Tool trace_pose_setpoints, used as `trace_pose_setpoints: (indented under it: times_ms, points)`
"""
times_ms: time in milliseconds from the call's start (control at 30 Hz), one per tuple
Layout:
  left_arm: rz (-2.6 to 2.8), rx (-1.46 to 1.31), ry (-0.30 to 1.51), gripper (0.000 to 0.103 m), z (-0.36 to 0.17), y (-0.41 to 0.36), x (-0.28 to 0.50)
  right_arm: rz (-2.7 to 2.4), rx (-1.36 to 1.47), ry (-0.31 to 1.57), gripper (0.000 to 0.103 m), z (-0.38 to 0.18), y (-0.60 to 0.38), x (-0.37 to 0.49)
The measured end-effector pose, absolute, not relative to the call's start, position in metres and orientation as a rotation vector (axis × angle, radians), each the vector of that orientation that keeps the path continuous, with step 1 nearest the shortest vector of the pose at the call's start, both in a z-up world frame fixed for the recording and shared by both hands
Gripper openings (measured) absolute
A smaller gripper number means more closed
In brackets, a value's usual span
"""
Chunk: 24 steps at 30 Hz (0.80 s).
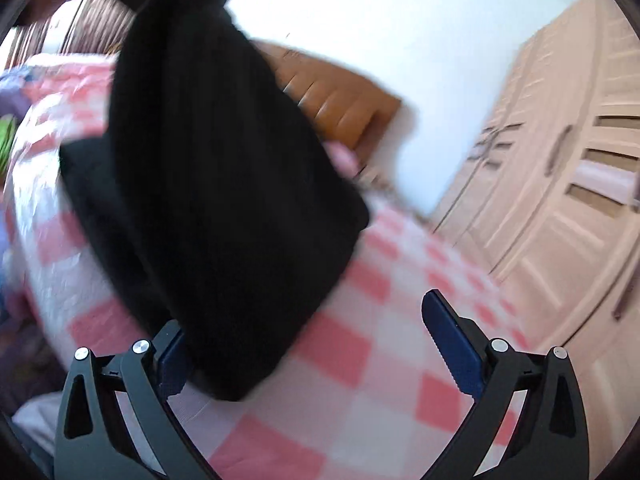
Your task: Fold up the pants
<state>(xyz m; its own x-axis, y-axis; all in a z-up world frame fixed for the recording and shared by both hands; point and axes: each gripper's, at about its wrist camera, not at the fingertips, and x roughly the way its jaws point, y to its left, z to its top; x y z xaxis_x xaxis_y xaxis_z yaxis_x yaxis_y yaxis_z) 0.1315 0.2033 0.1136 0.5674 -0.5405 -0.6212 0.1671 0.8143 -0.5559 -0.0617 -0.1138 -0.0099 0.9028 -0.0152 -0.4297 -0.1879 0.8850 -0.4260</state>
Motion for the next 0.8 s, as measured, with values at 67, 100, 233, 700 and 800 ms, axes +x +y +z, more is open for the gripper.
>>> trace_pose_setpoints:
  times_ms: [67,100,233,700,800]
  points:
    - [-0.423,-0.488,0.866,0.030,0.107,0.220,0.124,0.072,-0.519,0.510,0.098,-0.023,-0.111,-0.051]
    - [-0.402,-0.527,0.881,0.030,0.089,0.237,0.124,0.088,-0.508,0.542,0.098,-0.029,-0.111,-0.046]
    - [-0.322,-0.669,1.034,0.030,-0.013,0.276,0.132,0.100,-0.514,0.557,0.098,-0.031,-0.106,-0.049]
    - [-0.391,-0.707,0.929,0.038,-0.027,0.290,0.101,0.229,-0.414,0.669,0.098,-0.030,-0.125,-0.038]
    - [-0.265,-0.658,0.869,0.090,-0.009,0.307,0.083,0.440,-0.351,0.677,0.098,-0.016,-0.142,-0.062]
